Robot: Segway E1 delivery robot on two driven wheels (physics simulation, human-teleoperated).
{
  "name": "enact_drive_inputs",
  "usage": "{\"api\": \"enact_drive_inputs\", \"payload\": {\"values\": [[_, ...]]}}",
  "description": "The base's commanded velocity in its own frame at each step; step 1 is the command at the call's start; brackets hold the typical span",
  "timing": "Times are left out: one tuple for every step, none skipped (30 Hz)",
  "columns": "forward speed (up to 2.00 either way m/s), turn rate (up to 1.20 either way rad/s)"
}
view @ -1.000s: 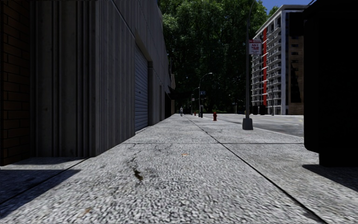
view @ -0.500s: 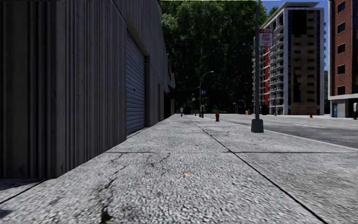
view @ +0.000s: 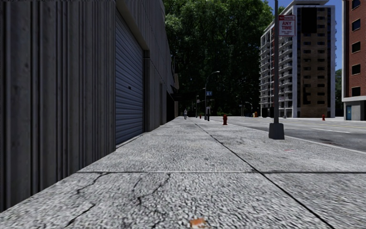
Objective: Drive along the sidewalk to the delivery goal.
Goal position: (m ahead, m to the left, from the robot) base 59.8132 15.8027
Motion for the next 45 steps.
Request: {"api": "enact_drive_inputs", "payload": {"values": [[2.0,0.0],[2.0,0.0],[2.0,0.0],[2.0,0.0],[2.0,0.0],[2.0,0.0],[2.0,0.0],[2.0,0.0],[2.0,0.0],[2.0,0.0],[2.0,0.0],[2.0,0.0],[2.0,0.0],[2.0,0.0],[2.0,0.0],[2.0,0.0],[2.0,0.0],[2.0,0.0],[2.0,0.0],[2.0,0.0],[2.0,0.0],[2.0,0.0],[2.0,0.0],[2.0,0.0],[2.0,0.0],[2.0,0.0],[2.0,0.0],[2.0,0.0],[2.0,0.0],[2.0,0.0],[2.0,0.0],[2.0,0.0],[2.0,0.0],[2.0,0.0],[2.0,0.0],[2.0,0.0],[2.0,0.0],[2.0,0.0],[2.0,0.0],[2.0,0.0],[2.0,0.0],[2.0,0.0],[2.0,0.0],[2.0,0.0],[2.0,0.0]]}}
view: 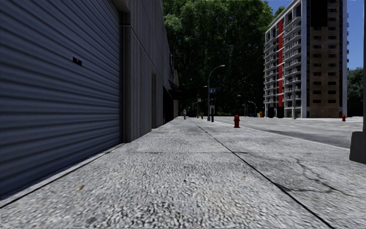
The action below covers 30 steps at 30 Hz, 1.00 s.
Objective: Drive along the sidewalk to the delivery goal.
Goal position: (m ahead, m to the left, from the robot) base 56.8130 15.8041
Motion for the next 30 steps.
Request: {"api": "enact_drive_inputs", "payload": {"values": [[2.0,0.0],[2.0,0.0],[2.0,0.0],[2.0,0.0],[2.0,0.0],[2.0,0.0],[2.0,0.0],[2.0,0.0],[2.0,0.0],[2.0,0.0],[2.0,0.0],[2.0,0.0],[2.0,0.0],[2.0,0.0],[2.0,0.0],[2.0,-0.01],[2.0,-0.03],[2.0,-0.03],[2.0,-0.09],[2.0,-0.18],[2.0,-0.25],[2.0,-0.25],[2.0,-0.29],[2.0,-0.3],[2.0,-0.3],[2.0,-0.3],[2.0,-0.3],[2.0,-0.14],[2.0,0.0],[2.0,0.0]]}}
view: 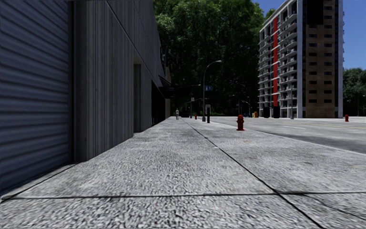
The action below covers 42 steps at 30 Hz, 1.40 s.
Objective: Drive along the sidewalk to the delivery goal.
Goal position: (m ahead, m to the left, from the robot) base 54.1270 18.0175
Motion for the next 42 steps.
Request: {"api": "enact_drive_inputs", "payload": {"values": [[2.0,0.0],[2.0,0.0],[2.0,0.0],[2.0,0.0],[2.0,0.0],[2.0,0.0],[2.0,0.0],[2.0,0.0],[2.0,0.0],[2.0,0.0],[2.0,0.0],[2.0,0.0],[2.0,0.0],[2.0,0.0],[2.0,0.0],[2.0,0.0],[2.0,0.0],[2.0,0.0],[2.0,0.0],[2.0,0.0],[2.0,0.0],[2.0,0.0],[2.0,0.0],[2.0,0.0],[2.0,0.0],[2.0,0.0],[2.0,0.0],[2.0,0.0],[2.0,0.0],[2.0,0.0],[2.0,0.0],[2.0,0.0],[2.0,0.0],[2.0,0.0],[2.0,0.0],[2.0,0.0],[2.0,0.0],[2.0,0.0],[2.0,0.0],[2.0,0.0],[2.0,0.0],[2.0,0.0]]}}
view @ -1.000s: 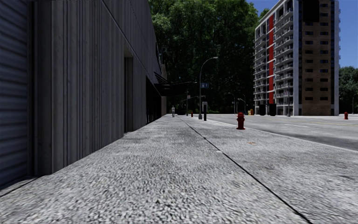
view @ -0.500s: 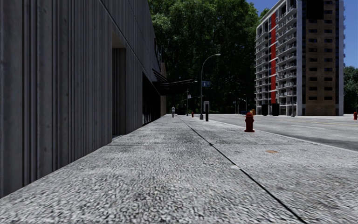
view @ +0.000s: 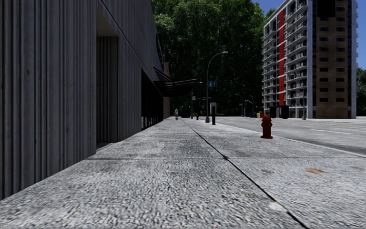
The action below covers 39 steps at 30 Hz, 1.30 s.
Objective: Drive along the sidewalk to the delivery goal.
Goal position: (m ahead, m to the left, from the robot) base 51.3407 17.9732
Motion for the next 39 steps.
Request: {"api": "enact_drive_inputs", "payload": {"values": [[2.0,0.0],[2.0,0.0],[2.0,0.0],[2.0,0.0],[2.0,0.0],[2.0,0.0],[2.0,0.0],[2.0,0.0],[2.0,0.0],[2.0,0.0],[2.0,0.0],[2.0,0.0],[2.0,0.0],[2.0,0.0],[2.0,0.0],[2.0,0.0],[2.0,0.02],[2.0,0.02],[2.0,0.13],[2.0,0.19],[2.0,0.21],[2.0,0.21],[2.0,0.14],[2.0,0.14],[2.0,0.02],[2.0,0.0],[2.0,0.0],[2.0,0.0],[2.0,0.0],[2.0,0.0],[2.0,0.0],[2.0,0.0],[2.0,0.0],[2.0,0.0],[2.0,0.0],[2.0,0.0],[2.0,0.0],[2.0,0.0],[2.0,0.0]]}}
